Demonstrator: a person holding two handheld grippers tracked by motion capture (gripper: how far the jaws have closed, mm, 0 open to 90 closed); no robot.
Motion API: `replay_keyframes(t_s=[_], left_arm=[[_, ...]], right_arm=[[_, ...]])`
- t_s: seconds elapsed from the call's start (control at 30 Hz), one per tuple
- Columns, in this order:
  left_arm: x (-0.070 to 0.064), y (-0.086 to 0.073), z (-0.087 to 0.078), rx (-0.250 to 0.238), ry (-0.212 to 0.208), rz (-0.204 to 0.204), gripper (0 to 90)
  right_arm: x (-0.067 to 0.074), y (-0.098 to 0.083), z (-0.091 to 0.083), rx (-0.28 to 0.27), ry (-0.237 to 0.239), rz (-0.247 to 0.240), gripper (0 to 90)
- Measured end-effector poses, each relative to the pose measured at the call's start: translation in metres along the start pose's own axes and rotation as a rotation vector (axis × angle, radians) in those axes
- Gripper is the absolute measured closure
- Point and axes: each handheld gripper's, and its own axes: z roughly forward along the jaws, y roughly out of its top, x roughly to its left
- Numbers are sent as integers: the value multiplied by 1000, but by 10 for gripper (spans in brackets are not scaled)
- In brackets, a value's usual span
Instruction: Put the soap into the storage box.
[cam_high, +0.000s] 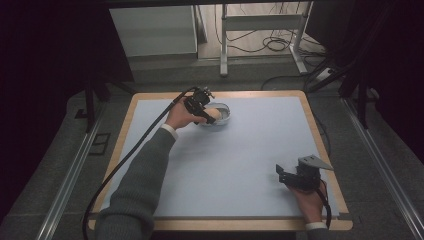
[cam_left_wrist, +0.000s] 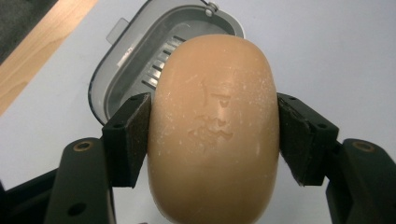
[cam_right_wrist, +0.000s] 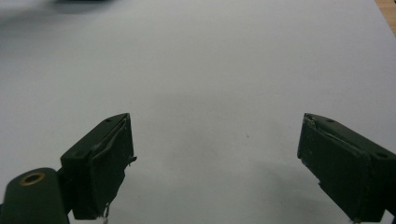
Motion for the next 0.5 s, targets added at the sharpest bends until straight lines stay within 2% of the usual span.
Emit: replay_keyframes(t_s=[0.5], left_arm=[[9,15,10,13,-9,2,329]], right_arm=[[0,0,0,0,-4,-5,108]])
